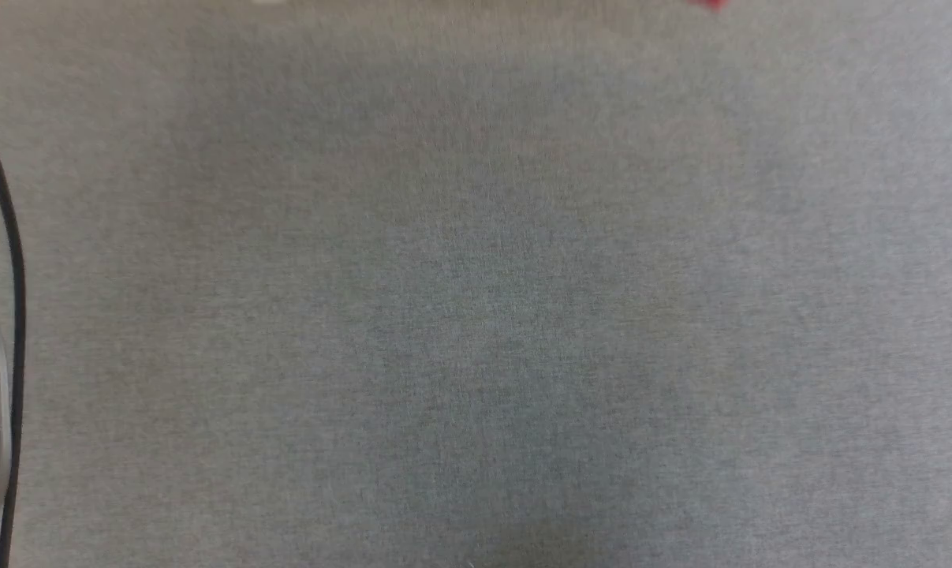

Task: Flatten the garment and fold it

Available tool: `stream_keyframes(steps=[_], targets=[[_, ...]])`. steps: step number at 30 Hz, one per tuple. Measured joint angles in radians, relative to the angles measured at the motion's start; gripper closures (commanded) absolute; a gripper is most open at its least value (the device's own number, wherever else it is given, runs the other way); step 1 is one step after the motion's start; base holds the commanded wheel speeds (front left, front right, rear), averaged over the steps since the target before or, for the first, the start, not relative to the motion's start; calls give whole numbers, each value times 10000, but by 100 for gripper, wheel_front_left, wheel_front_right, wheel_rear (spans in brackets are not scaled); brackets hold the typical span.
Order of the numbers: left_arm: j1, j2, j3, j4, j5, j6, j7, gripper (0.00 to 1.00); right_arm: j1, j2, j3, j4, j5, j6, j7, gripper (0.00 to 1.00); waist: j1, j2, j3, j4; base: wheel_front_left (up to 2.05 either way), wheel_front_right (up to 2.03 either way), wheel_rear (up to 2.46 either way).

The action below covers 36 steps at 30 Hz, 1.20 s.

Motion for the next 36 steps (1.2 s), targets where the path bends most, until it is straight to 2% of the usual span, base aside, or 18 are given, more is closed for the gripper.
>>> stream_keyframes(steps=[3, 7, 11, 17, 20, 28, 36], targets=[[-280, -81, -4, 345, 6, -146, -370, 100, -414, 291, -207, 430, -387, 0, -583, 100, 0, 0, 463, -18, 0, 0, 0], [116, -165, -44, 1030, -242, -619, -623, 100, -257, 497, -186, 1007, -456, 0, -1156, 100, 1, 0, 814, 25, 0, 0, 0], [1574, -100, -357, 1870, -466, -1089, -525, 100, 802, 535, -19, 1415, -169, 0, -1417, 100, 1, 0, 701, 106, 0, 0, 0], [3892, 88, -1333, 2648, -782, -1450, -372, 100, 3198, 422, 453, 1592, 765, 0, -1287, 100, -1, 0, 50, 286, 0, 0, 0], [5080, 215, -1850, 2661, -1177, -1469, -119, 100, 4423, 336, 594, 1413, 1246, 0, -988, 100, -2, 0, -362, 392, 0, 0, 0], [8544, 686, -3584, 1613, -2489, -1473, 817, 100, 7979, 205, 512, 539, 2075, 0, 23, 100, -3, 1, -1580, 674, 0, 0, 0], [11402, 1057, -4311, 897, -3356, -1471, 1463, 100, 10927, 562, -46, -213, 2330, 0, 907, 100, -3, 0, -2632, 944, 0, 0, 0]])
